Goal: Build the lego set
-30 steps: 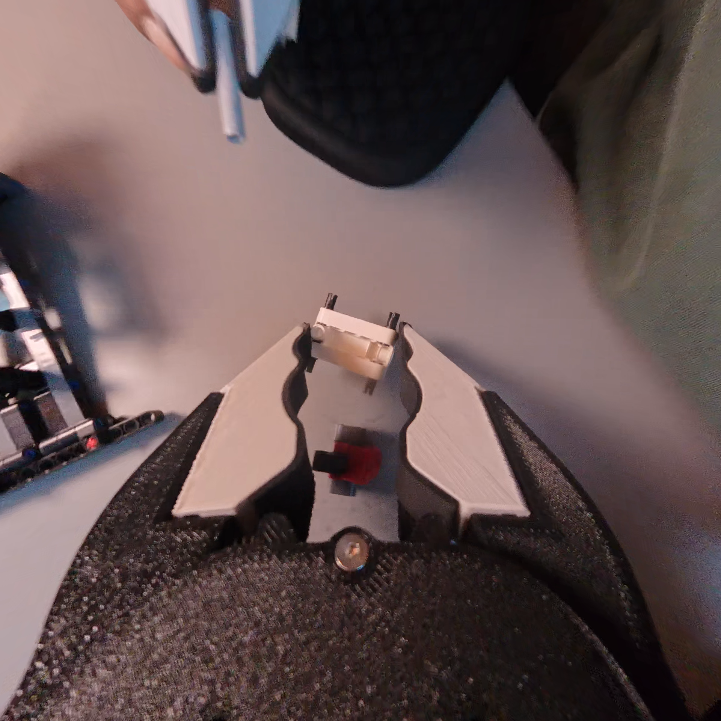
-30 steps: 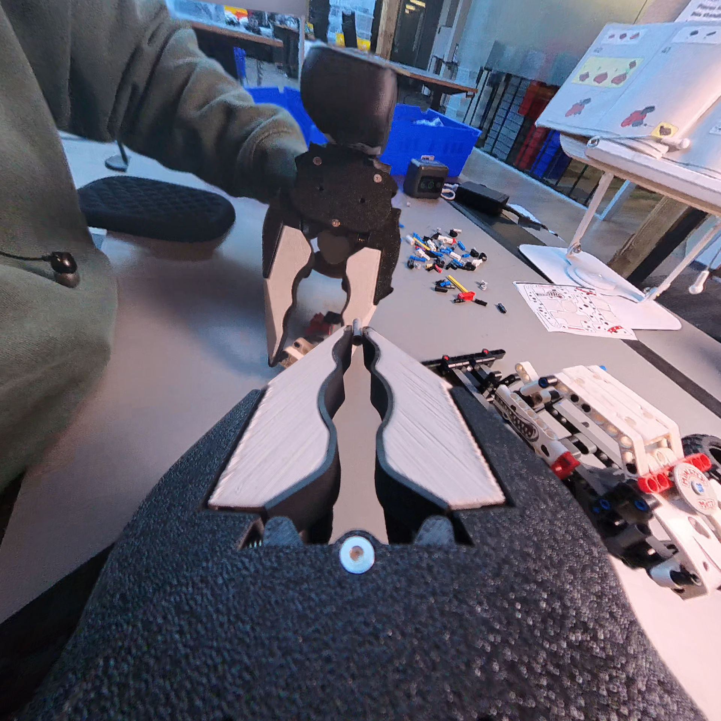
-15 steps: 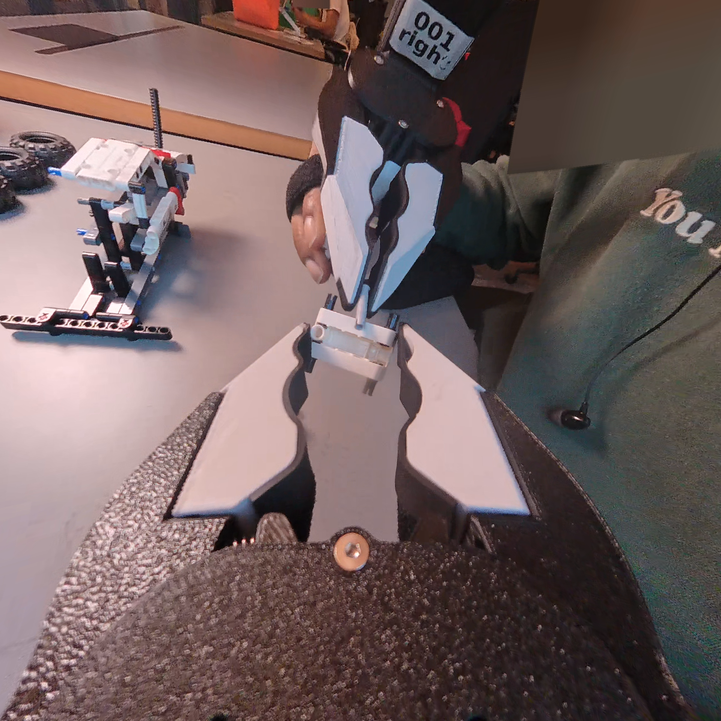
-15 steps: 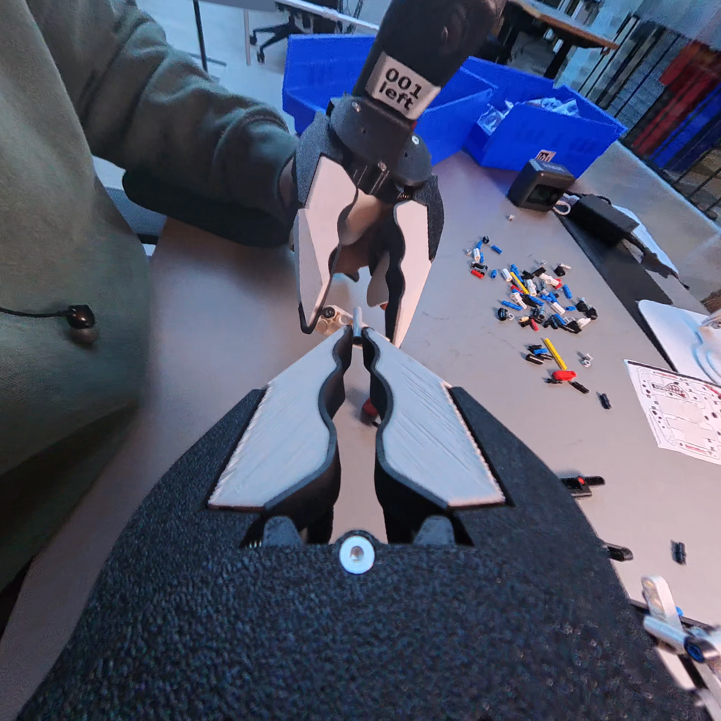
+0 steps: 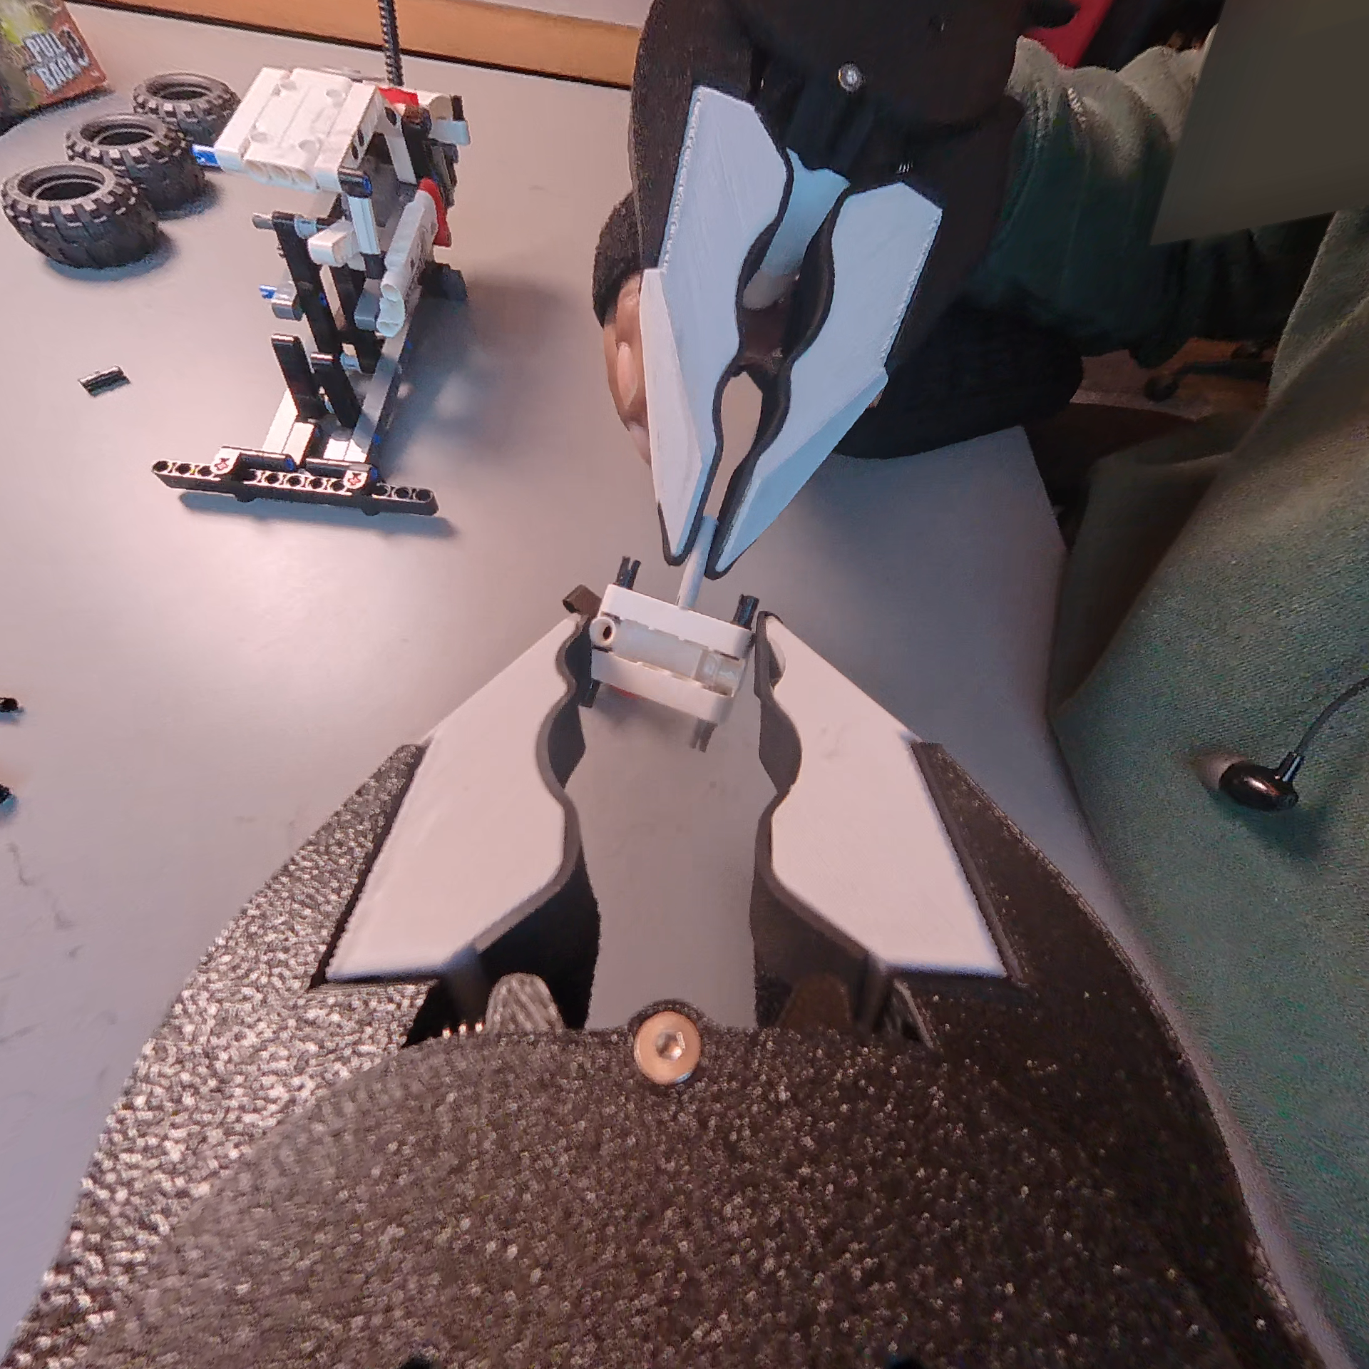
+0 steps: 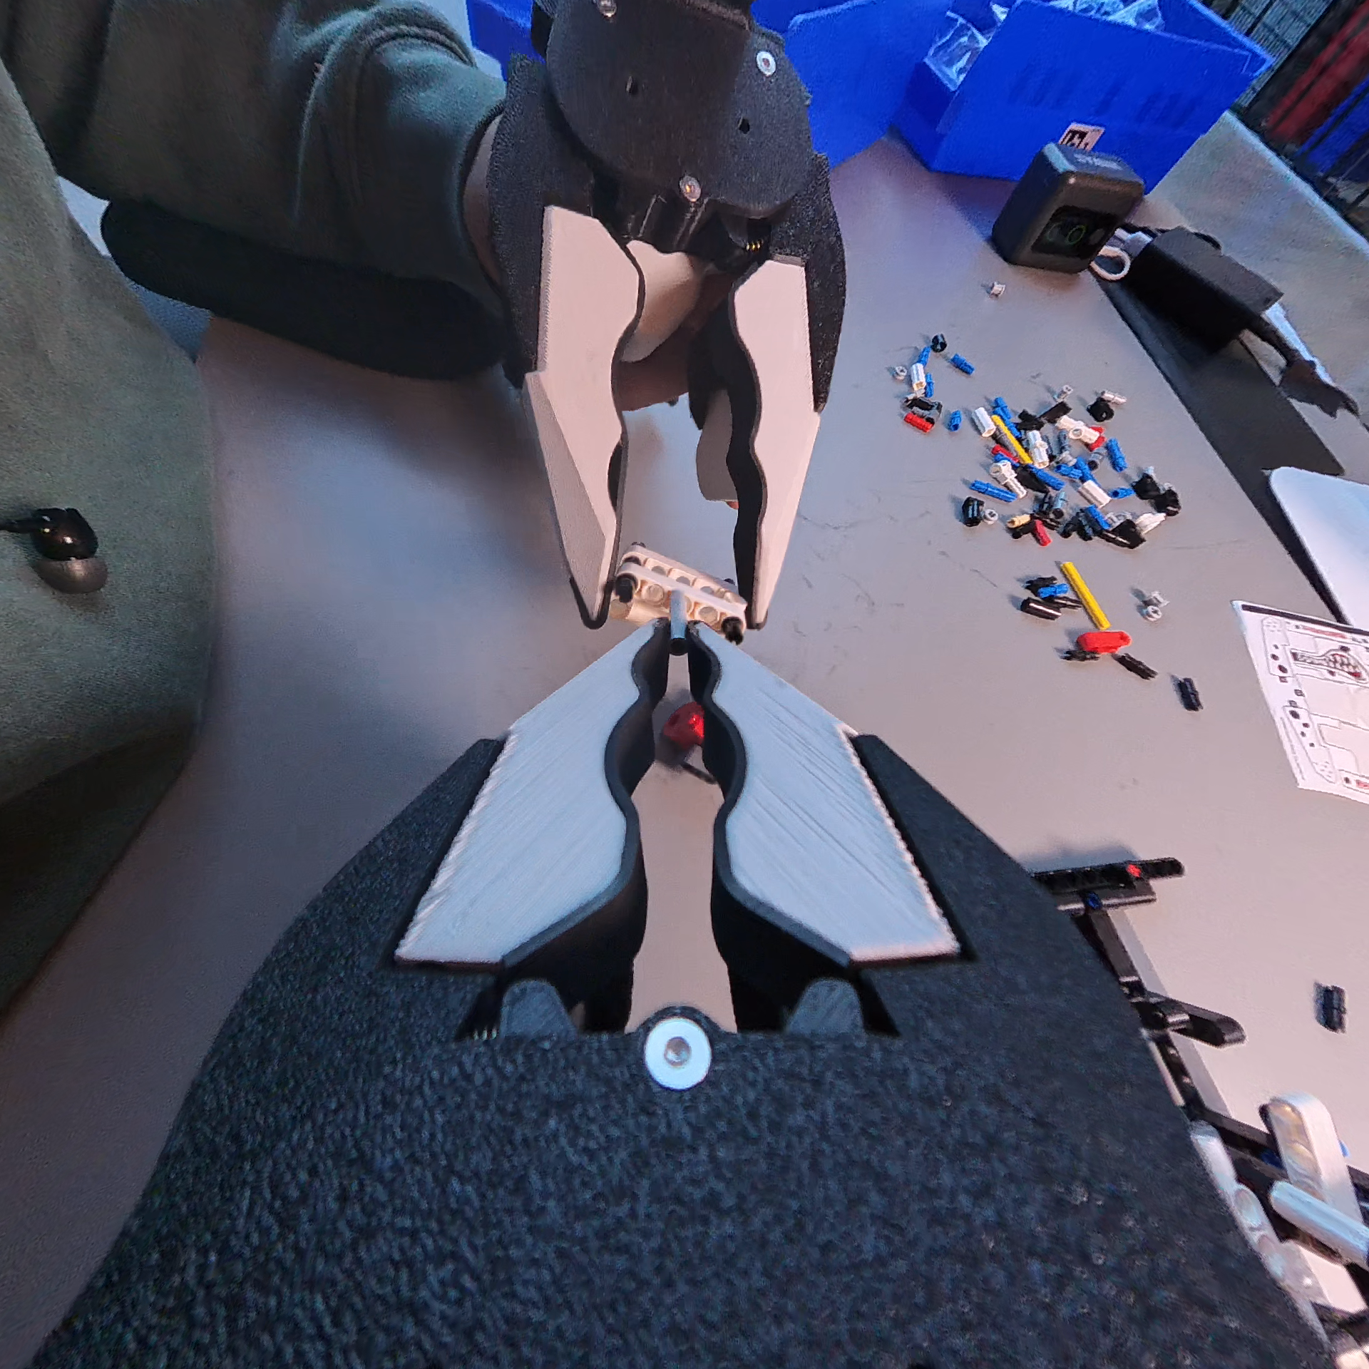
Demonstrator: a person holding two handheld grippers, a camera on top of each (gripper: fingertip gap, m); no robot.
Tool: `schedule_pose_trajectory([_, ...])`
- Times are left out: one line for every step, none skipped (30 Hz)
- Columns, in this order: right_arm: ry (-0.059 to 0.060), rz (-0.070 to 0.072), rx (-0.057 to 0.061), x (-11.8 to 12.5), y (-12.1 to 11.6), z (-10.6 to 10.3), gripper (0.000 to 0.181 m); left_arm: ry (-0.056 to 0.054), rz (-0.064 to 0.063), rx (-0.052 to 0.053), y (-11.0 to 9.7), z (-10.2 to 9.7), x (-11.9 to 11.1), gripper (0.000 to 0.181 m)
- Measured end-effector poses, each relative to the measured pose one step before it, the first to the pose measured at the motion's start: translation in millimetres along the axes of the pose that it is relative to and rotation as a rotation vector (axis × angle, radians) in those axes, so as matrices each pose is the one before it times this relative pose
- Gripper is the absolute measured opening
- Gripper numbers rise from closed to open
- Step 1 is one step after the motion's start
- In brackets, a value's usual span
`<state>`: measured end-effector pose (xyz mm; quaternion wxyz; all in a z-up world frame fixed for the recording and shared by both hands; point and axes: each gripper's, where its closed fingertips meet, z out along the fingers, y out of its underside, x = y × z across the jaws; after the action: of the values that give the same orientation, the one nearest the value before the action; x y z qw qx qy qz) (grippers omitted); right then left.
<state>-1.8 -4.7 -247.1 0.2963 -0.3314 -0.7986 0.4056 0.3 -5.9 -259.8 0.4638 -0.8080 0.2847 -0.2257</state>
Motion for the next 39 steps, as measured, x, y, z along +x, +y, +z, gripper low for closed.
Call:
schedule_pose_trajectory([0.0029,-0.0047,-0.0141,0.51,2.54,0.75,0.004,-0.0099,0.0064,-0.0128,1.93,1.18,-0.73,0.043])
schedule_pose_trajectory([0.0030,-0.0073,-0.0179,0.20,3.15,1.07,0.004,-0.0090,0.0058,-0.0117,1.67,0.91,-0.81,0.043])
schedule_pose_trajectory([0.0035,-0.0034,-0.0105,0.07,2.09,0.87,0.004,-0.0053,0.0029,-0.0103,1.64,0.81,-0.52,0.043])
schedule_pose_trajectory([-0.0007,-0.0007,-0.0107,-0.34,2.10,0.82,0.004,-0.0046,0.0015,-0.0078,1.25,0.64,-0.31,0.044])
schedule_pose_trajectory([-0.0002,0.0003,-0.0072,-0.22,1.48,0.93,0.004,-0.0055,0.0021,-0.0091,1.41,0.78,-0.26,0.044])
schedule_pose_trajectory([-0.0029,0.0016,-0.0095,-0.59,1.36,0.91,0.004,-0.0072,0.0065,-0.0127,1.67,0.99,-0.06,0.044])
schedule_pose_trajectory([-0.0011,-0.0039,-0.0101,-0.52,1.44,0.80,0.004,-0.0071,0.0059,-0.0128,1.65,0.97,0.00,0.044])
schedule_pose_trajectory([0.0008,-0.0025,-0.0086,-0.11,1.15,0.55,0.004,-0.0047,0.0011,-0.0082,1.24,1.01,-0.04,0.043])
schedule_pose_trajectory([0.0005,0.0040,-0.0088,-0.02,1.08,0.54,0.004,-0.0011,-0.0055,-0.0045,0.97,0.60,-0.04,0.043])
schedule_pose_trajectory([0.0010,0.0026,-0.0055,-0.04,0.55,0.61,0.004,-0.0014,-0.0074,-0.0033,0.77,0.35,-0.10,0.043])
schedule_pose_trajectory([0.0023,-0.0022,-0.0018,-0.31,-0.10,0.92,0.004,-0.0041,-0.0040,-0.0054,0.99,0.36,-0.21,0.043])
schedule_pose_trajectory([0.0009,-0.0041,-0.0048,-0.77,0.43,1.10,0.004,-0.0049,-0.0012,-0.0083,1.45,0.48,0.07,0.043])
schedule_pose_trajectory([-0.0014,-0.0015,-0.0044,-0.99,0.93,1.16,0.004,-0.0012,-0.0037,-0.0081,1.67,0.79,0.39,0.043])
schedule_pose_trajectory([-0.0045,0.0048,0.0014,-1.10,1.03,0.97,0.004,0.0029,-0.0089,-0.0028,1.57,0.68,0.53,0.043])
schedule_pose_trajectory([-0.0146,0.0150,0.0206,-1.97,-1.19,0.19,0.004,0.0123,-0.0143,0.0028,0.89,0.45,1.52,0.043])
schedule_pose_trajectory([-0.0170,0.0306,0.0274,-1.84,-2.28,-0.75,0.004,0.0178,-0.0163,0.0100,-0.95,-0.01,2.62,0.043])
schedule_pose_trajectory([-0.0052,0.0173,0.0106,-0.02,-0.12,-1.09,0.003,0.0032,-0.0078,0.0068,-1.39,-0.10,1.26,0.043])
schedule_pose_trajectory([-0.0030,0.0062,0.0008,-0.30,0.84,-0.50,0.004,-0.0054,0.0001,-0.0010,-0.72,0.17,0.31,0.043])
schedule_pose_trajectory([-0.0030,0.0024,-0.0070,-0.85,1.12,0.51,0.004,-0.0023,0.0000,-0.0068,0.60,0.61,0.68,0.043])
schedule_pose_trajectory([0.0075,-0.0103,-0.0142,-0.15,1.73,1.40,0.004,-0.0008,-0.0044,-0.0079,1.58,0.53,0.22,0.043])
schedule_pose_trajectory([0.0174,-0.0203,-0.0222,0.65,2.16,1.99,0.004,-0.0031,-0.0088,-0.0077,1.88,0.56,-0.84,0.043])
schedule_pose_trajectory([0.0106,-0.0260,-0.0274,-0.74,2.33,2.19,0.004,0.0011,-0.0090,-0.0136,2.65,0.84,-0.36,0.043])
schedule_pose_trajectory([-0.0008,-0.0201,-0.0241,-1.86,2.17,1.71,0.004,0.0033,-0.0068,-0.0188,3.16,1.56,0.48,0.043])
schedule_pose_trajectory([-0.0157,-0.0085,-0.0173,-2.91,2.02,1.04,0.003,0.0021,-0.0002,-0.0202,3.20,2.12,1.36,0.043])
schedule_pose_trajectory([-0.0232,0.0007,-0.0142,-3.27,2.32,0.77,0.003,0.0007,0.0041,-0.0218,3.12,2.62,2.26,0.043])
schedule_pose_trajectory([-0.0194,0.0022,-0.0148,-2.85,2.69,0.83,0.003,-0.0031,0.0066,-0.0208,2.65,2.44,2.02,0.043])
schedule_pose_trajectory([-0.0103,-0.0021,-0.0181,-1.91,2.80,0.94,0.003,-0.0061,0.0043,-0.0191,2.41,2.34,1.33,0.043])
schedule_pose_trajectory([0.0018,-0.0082,-0.0160,-0.24,1.97,0.32,0.003,-0.0094,0.0035,-0.0133,1.33,1.21,0.48,0.043])
schedule_pose_trajectory([0.0064,-0.0069,-0.0134,0.22,0.81,0.23,0.003,-0.0074,-0.0027,-0.0080,0.58,0.57,-0.17,0.043])
schedule_pose_trajectory([0.0118,-0.0126,-0.0175,0.60,1.30,0.73,0.003,-0.0059,-0.0075,-0.0064,0.81,0.48,-0.55,0.043])
schedule_pose_trajectory([0.0077,-0.0123,-0.0155,-0.21,1.54,0.80,0.003,-0.0052,-0.0039,-0.0081,1.29,0.89,-0.30,0.043])
schedule_pose_trajectory([-0.0041,-0.0012,-0.0005,-1.41,-0.09,0.37,0.003,-0.0051,0.0018,-0.0099,1.25,0.79,0.45,0.043])
schedule_pose_trajectory([-0.0188,0.0152,0.0122,-2.95,-0.57,0.66,0.003,-0.0007,0.0041,-0.0055,0.18,0.84,1.98,0.043])
schedule_pose_trajectory([-0.0142,0.0130,-0.0050,-1.90,3.19,1.33,0.003,-0.0044,0.0084,-0.0093,1.20,1.68,1.61,0.043])
schedule_pose_trajectory([-0.0021,0.0140,0.0123,-0.29,1.43,0.78,0.003,-0.0116,0.0125,-0.0035,0.86,1.11,0.14,0.043])
schedule_pose_trajectory([-0.0041,0.0241,0.0143,-0.02,0.32,0.09,0.003,-0.0064,0.0033,-0.0009,0.30,0.17,0.07,0.043])
schedule_pose_trajectory([0.0018,0.0126,0.0142,0.20,0.03,0.28,0.003,0.0011,-0.0018,0.0029,0.19,-0.13,-0.11,0.043])
schedule_pose_trajectory([0.0034,0.0066,0.0126,-0.09,0.35,0.27,0.003,0.0069,-0.0059,0.0063,0.08,-0.23,-0.01,0.043])
schedule_pose_trajectory([0.0002,0.0083,0.0122,-0.17,0.72,0.27,0.004,0.0065,-0.0069,0.0064,0.11,-0.17,-0.16,0.043])
